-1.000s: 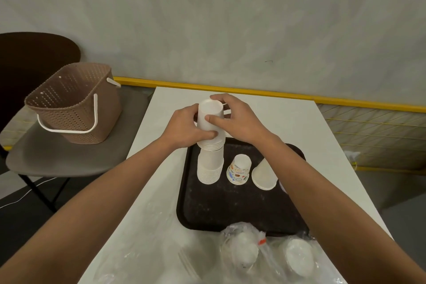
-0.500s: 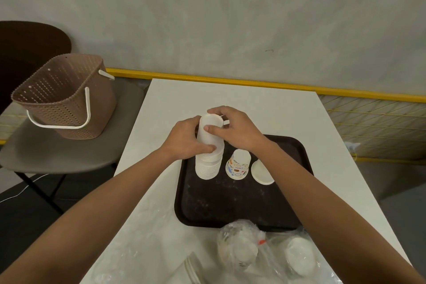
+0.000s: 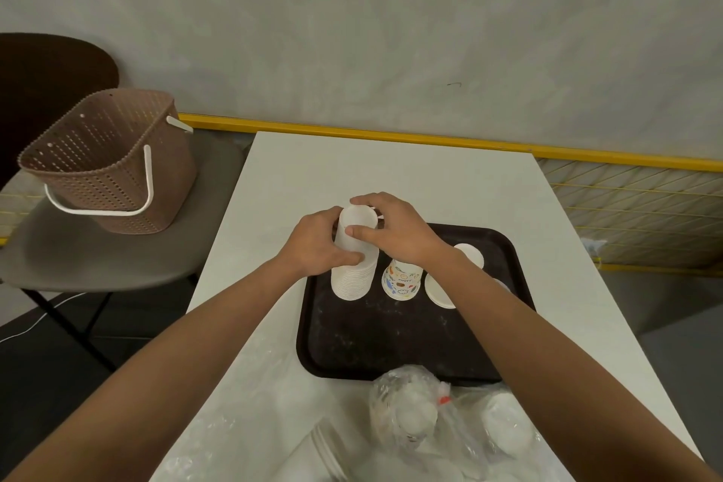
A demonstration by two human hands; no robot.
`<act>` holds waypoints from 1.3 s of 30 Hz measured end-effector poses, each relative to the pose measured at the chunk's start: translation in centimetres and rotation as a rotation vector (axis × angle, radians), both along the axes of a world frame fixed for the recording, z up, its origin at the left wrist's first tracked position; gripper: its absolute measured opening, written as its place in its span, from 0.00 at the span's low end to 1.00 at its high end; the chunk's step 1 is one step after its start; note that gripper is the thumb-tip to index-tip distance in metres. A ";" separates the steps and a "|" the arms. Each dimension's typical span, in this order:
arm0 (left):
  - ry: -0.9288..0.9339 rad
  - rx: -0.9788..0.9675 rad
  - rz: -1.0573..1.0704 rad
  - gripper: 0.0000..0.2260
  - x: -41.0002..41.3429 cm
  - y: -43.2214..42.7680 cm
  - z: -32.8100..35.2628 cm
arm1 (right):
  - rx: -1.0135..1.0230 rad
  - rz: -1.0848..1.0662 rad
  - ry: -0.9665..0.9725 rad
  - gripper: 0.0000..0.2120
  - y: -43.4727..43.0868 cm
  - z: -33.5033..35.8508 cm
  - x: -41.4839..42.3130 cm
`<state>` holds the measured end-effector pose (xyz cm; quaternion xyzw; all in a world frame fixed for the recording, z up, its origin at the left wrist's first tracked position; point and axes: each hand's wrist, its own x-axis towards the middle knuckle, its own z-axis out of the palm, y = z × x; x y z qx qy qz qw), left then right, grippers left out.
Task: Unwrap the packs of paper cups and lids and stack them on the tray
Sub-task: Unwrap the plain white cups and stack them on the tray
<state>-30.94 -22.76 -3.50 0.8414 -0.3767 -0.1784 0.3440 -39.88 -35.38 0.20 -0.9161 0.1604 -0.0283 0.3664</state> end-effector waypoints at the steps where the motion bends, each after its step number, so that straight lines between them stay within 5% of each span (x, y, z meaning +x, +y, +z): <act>1: 0.004 -0.001 -0.002 0.29 -0.1 0.1 0.1 | -0.009 0.004 0.000 0.24 0.0 0.1 0.0; 7: -0.004 -0.020 0.037 0.39 -0.9 2.1 0.8 | -0.095 -0.047 -0.106 0.24 0.8 0.8 -0.6; 18: -0.009 -0.083 0.167 0.32 -3.2 9.3 1.6 | -0.145 -0.022 -0.250 0.19 6.4 3.7 -3.5; 31: 0.105 0.109 -0.034 0.30 -11.0 19.8 -2.4 | -0.240 0.285 0.024 0.19 16.3 -0.4 -9.5; 39: 0.068 0.245 -0.107 0.33 -14.5 20.4 -5.1 | -0.305 0.300 0.225 0.23 18.6 -4.3 -12.4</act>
